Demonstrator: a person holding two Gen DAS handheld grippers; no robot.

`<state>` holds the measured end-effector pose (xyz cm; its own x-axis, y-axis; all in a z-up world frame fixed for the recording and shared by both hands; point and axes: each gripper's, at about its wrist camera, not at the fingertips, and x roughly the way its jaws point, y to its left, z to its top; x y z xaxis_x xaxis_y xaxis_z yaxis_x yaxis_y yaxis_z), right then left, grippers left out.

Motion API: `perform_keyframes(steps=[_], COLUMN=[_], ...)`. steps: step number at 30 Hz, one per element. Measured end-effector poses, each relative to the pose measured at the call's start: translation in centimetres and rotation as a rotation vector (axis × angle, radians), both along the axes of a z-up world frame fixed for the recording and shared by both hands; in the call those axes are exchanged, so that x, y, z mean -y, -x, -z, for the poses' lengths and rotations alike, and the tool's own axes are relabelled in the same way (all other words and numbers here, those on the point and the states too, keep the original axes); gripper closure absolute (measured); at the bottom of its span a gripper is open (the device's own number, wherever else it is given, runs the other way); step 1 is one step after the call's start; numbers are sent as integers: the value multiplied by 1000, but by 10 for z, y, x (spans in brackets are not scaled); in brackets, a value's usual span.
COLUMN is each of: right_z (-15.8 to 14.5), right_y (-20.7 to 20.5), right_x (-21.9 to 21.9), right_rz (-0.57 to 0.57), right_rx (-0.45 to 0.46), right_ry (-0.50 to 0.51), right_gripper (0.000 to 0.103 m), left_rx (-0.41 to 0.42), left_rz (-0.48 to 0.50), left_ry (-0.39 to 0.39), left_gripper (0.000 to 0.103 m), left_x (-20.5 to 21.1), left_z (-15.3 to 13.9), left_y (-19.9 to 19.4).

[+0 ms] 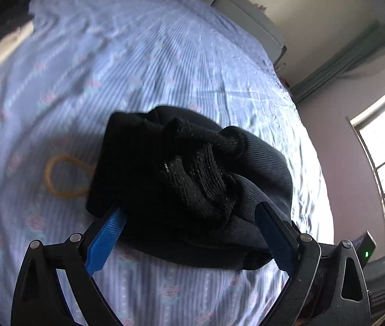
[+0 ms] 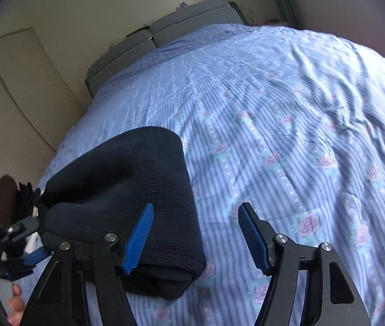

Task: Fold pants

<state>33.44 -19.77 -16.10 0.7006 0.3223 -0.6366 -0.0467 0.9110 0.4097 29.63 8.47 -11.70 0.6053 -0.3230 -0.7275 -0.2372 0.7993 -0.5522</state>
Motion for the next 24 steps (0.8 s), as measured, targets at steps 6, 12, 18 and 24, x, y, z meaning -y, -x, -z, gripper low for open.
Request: perform_keyframes(steps=[6, 12, 18, 24], right_z=[1, -11, -21, -5], right_y=[5, 19, 60, 46], right_x=[-6, -5, 9, -40], right_rz=[-15, -3, -18, -165], right_rx=[10, 43, 85, 49], right_ry=[1, 87, 78, 170], right_gripper=[40, 37, 23, 23], left_rx=[45, 93, 214, 291], left_rz=[-34, -21, 31, 55], left_ry=[-15, -7, -17, -25], left_gripper=[9, 83, 84, 84], left_x=[3, -1, 5, 10], left_z=[0, -12, -55, -86], left_y=[-9, -6, 6, 17])
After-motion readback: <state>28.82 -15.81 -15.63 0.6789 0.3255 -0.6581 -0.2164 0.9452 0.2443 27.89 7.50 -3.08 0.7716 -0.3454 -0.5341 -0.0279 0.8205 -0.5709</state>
